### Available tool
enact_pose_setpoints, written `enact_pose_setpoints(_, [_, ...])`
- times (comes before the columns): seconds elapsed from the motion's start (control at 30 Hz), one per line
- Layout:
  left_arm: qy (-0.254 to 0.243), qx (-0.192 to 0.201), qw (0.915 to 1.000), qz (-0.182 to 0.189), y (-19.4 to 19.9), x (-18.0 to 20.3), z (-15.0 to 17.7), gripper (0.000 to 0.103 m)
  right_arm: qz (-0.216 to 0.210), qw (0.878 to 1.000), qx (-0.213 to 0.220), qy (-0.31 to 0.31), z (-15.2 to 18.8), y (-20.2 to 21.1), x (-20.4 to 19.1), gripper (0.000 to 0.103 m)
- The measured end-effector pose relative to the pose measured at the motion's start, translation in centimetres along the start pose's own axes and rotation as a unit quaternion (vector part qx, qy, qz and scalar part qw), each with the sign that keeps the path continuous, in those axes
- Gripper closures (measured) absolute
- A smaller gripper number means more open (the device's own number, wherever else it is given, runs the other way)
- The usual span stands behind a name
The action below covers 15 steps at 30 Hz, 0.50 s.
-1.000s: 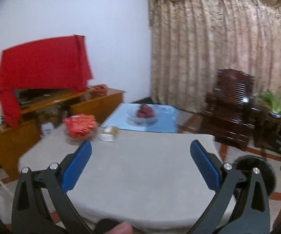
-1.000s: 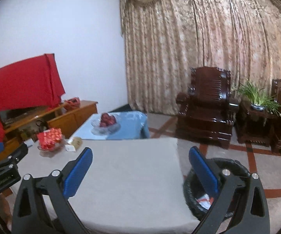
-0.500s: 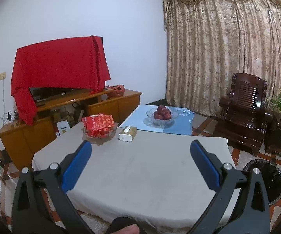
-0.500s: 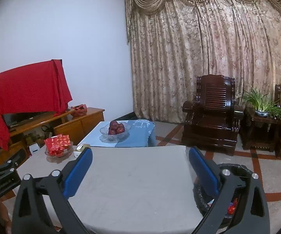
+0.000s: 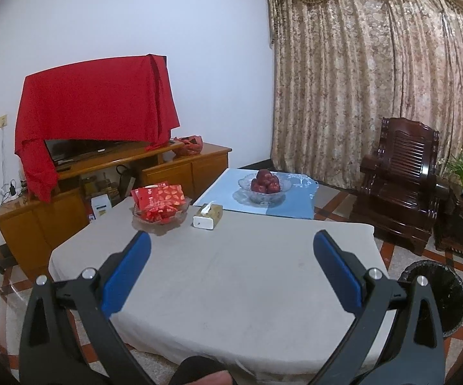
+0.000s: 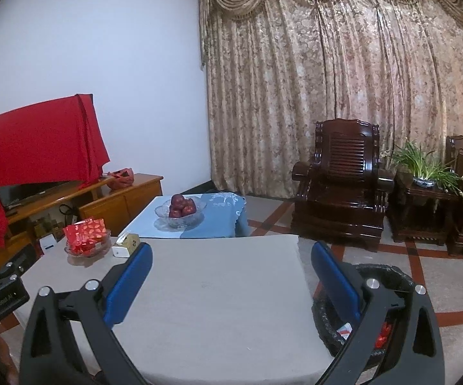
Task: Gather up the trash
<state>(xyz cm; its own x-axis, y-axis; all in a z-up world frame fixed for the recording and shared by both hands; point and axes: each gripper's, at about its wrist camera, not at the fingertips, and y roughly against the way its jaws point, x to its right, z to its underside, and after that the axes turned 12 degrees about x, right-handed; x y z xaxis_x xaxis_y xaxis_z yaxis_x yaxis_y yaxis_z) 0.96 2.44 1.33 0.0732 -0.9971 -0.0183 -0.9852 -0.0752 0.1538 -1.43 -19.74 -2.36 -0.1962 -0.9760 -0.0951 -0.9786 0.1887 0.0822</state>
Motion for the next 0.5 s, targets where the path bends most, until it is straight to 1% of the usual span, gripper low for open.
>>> enact_pose_setpoints(0.5, [-0.001, 0.016, 0.9999, 0.0, 0.48, 0.28, -0.8, 0.005, 0.009, 1.0, 0.003, -0.005, -0.51, -0.19, 0.93, 0.006])
